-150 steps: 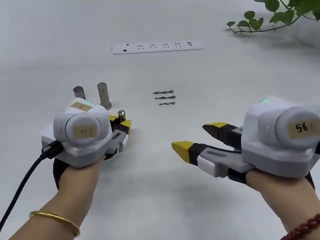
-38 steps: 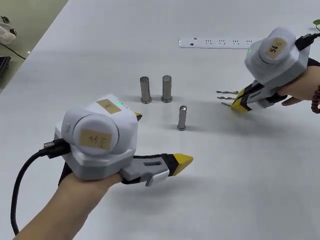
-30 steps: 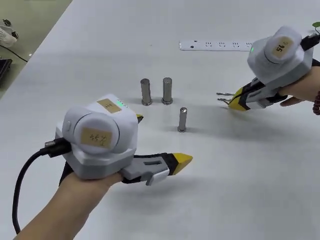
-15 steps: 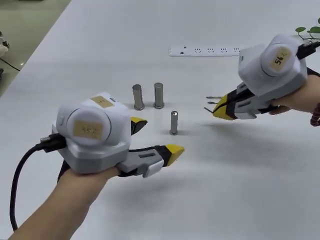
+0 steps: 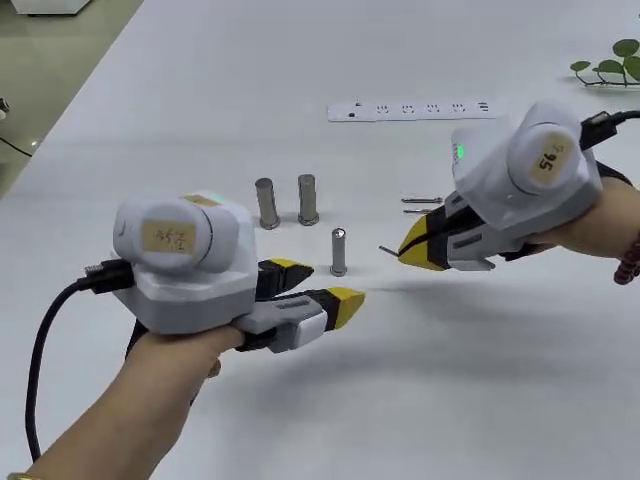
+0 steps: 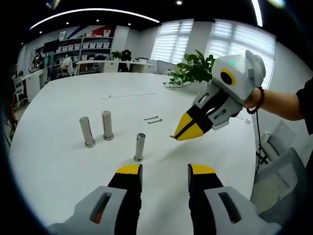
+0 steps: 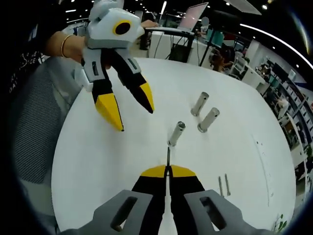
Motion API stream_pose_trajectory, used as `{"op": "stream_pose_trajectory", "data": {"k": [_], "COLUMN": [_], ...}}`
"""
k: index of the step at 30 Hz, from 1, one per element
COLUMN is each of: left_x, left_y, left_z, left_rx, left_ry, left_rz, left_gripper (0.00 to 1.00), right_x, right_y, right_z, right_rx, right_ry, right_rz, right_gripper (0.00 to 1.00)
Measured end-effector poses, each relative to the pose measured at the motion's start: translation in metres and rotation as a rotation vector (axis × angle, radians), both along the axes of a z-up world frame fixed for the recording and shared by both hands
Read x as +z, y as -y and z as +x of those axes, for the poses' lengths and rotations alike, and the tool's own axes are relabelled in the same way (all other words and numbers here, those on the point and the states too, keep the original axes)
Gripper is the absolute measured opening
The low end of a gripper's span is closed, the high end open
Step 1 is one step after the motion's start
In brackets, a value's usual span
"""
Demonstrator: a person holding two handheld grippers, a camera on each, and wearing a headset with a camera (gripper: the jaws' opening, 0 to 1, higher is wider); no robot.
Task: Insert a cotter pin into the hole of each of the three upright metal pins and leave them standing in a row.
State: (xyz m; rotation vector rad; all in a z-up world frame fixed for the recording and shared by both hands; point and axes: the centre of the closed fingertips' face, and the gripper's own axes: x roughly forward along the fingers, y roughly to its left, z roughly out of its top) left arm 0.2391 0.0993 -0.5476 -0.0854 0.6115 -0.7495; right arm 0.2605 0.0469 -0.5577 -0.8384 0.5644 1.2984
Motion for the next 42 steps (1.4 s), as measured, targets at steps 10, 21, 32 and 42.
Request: {"op": "stream_pose_trajectory", "data": {"k": [10,21,32,42], "left_x": [0.005,0.013,0.019,0.016], "left_y": [0.008,0.019,0.021,0.020], "left_z": [-0.005,-0.011,-0.015,-0.015], "left_rx": [0.007,-0.014,-0.008,-0.001], "left_ry": [-0.051,-0.072,-0.090,-0.093], "left_rz": [-0.077,-0.141,-0.179,-0.177], "left_gripper": [0.28,0.17,0.08,0.01], "right_x": [0.006,0.013,0.019,0.019], "right_y": [-0.013,-0.024,-0.031,-0.033], "right_z": [-0.018,-0.030,-0.036,-0.040], "right_rx": [0.116,0.188,0.225,0.239], "right_ry": [0.044,0.076,0.110,0.116], "right_rz": [0.004,0.015,0.028,0.029], "right_gripper": [0.00,0.00,0.00,0.00]}}
